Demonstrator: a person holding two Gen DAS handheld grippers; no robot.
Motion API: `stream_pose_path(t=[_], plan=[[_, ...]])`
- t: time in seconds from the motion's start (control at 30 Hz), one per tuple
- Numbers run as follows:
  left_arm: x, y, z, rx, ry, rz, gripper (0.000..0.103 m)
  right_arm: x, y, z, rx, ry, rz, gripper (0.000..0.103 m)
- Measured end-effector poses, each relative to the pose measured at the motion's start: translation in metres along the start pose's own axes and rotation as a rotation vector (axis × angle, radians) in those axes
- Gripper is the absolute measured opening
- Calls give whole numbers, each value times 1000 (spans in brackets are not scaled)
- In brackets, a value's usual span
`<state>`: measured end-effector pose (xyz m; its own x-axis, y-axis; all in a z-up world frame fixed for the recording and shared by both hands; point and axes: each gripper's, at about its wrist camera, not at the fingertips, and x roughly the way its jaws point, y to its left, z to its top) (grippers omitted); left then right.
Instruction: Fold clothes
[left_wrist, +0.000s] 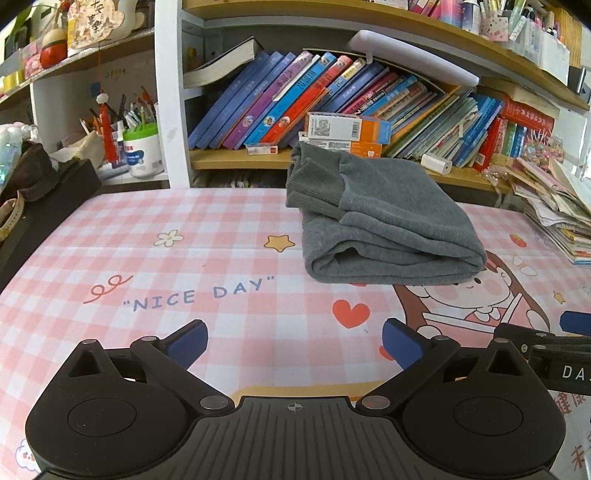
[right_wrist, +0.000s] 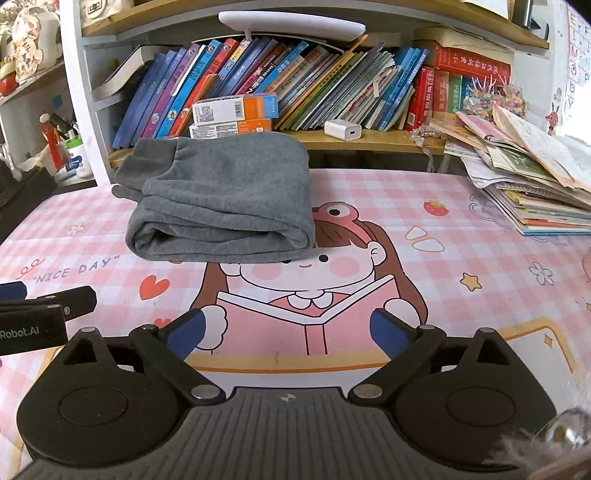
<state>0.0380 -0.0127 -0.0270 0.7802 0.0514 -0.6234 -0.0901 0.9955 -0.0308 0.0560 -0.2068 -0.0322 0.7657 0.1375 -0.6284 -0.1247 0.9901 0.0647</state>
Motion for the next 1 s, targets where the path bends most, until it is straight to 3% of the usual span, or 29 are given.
stream_pose_path(t=[0.37,1.0], plan=[[0,-4,0,28,-6,-7,103,1,1,0,-2,-3,-8,103],[6,-6,-3,55,19,-13,103,12,-1,0,1,32,10,103]])
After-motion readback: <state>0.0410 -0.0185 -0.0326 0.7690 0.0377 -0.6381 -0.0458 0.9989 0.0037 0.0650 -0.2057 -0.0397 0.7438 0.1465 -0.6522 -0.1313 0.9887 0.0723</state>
